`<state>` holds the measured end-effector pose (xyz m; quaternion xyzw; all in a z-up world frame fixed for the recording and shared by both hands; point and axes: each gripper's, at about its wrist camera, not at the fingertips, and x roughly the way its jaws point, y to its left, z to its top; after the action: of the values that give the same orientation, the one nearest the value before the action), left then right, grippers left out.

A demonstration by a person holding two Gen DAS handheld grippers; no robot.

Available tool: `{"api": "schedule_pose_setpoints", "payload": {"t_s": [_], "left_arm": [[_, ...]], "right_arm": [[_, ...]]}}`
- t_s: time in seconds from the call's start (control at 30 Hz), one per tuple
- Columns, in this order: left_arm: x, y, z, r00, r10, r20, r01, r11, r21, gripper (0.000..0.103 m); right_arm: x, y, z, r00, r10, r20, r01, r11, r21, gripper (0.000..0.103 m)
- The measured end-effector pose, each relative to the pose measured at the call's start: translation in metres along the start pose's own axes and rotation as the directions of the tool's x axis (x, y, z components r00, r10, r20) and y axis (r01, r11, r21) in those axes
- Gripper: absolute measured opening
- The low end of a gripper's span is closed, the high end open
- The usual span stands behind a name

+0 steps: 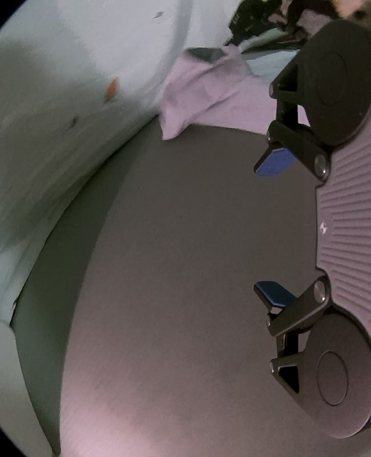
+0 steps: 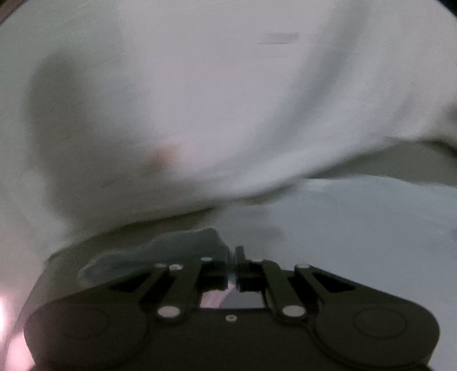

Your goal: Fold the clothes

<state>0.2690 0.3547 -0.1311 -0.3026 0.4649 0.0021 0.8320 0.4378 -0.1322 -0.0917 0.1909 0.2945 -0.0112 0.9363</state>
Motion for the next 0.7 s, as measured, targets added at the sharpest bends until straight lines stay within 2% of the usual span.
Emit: {"api": "schedule_pose_setpoints", "payload": {"t_s": [0.07, 0.1, 0.17, 0.2, 0.23, 0.27, 0.33, 0.4, 0.47, 0.53, 0.63, 0.7], "left_arm": [[0.005, -0.018, -0.020, 0.999, 0.003, -0.035, -0.002, 0.999, 0.038, 0.082], [0.008, -0.026, -0.031, 0.998, 0.011, -0.060, -0.007, 0.998, 0.062, 0.082], [0.014, -0.039, -0.047, 0.995, 0.023, -0.096, -0.013, 0.995, 0.104, 0.082], [0.016, -0.044, -0.055, 0.993, 0.025, -0.112, -0.011, 0.992, 0.125, 0.082], [0.019, -0.049, -0.060, 0.991, 0.024, -0.128, -0.006, 0.990, 0.143, 0.082], [0.020, -0.053, -0.065, 0.989, 0.023, -0.144, 0.000, 0.987, 0.161, 0.082], [0.023, -0.058, -0.071, 0.985, 0.016, -0.173, 0.017, 0.982, 0.189, 0.082], [0.025, -0.059, -0.071, 0.982, 0.015, -0.187, 0.025, 0.977, 0.212, 0.082], [0.025, -0.057, -0.069, 0.980, 0.013, -0.198, 0.034, 0.972, 0.232, 0.083], [0.022, -0.049, -0.068, 0.977, -0.002, -0.212, 0.054, 0.970, 0.239, 0.083], [0.023, -0.040, -0.067, 0.972, -0.013, -0.234, 0.075, 0.963, 0.258, 0.085], [0.024, -0.035, -0.069, 0.968, -0.013, -0.252, 0.088, 0.954, 0.287, 0.085]], "right_arm": [[0.002, -0.071, 0.006, 0.995, -0.099, -0.029, 0.102, 0.986, 0.129, 0.013], [0.001, -0.098, 0.004, 0.985, -0.163, -0.061, 0.171, 0.971, 0.167, 0.015], [-0.013, -0.125, -0.004, 0.972, -0.216, -0.092, 0.229, 0.956, 0.184, 0.023], [-0.025, -0.129, -0.011, 0.973, -0.214, -0.087, 0.227, 0.958, 0.175, 0.029], [-0.038, -0.128, -0.020, 0.975, -0.205, -0.084, 0.216, 0.965, 0.151, 0.047], [-0.051, -0.121, -0.032, 0.978, -0.186, -0.093, 0.196, 0.974, 0.117, 0.051], [-0.073, -0.103, -0.059, 0.980, -0.124, -0.153, 0.133, 0.990, 0.053, 0.050], [-0.098, -0.082, -0.097, 0.969, -0.036, -0.243, 0.043, 0.999, 0.025, 0.050], [-0.125, -0.056, -0.140, 0.943, 0.035, -0.331, -0.027, 0.999, 0.029, 0.050], [-0.148, -0.034, -0.175, 0.915, 0.072, -0.397, -0.050, 0.997, 0.066, 0.049], [-0.168, -0.012, -0.217, 0.875, 0.114, -0.470, -0.049, 0.988, 0.150, 0.049], [-0.175, 0.006, -0.238, 0.861, 0.103, -0.498, -0.035, 0.989, 0.144, 0.049]]}}
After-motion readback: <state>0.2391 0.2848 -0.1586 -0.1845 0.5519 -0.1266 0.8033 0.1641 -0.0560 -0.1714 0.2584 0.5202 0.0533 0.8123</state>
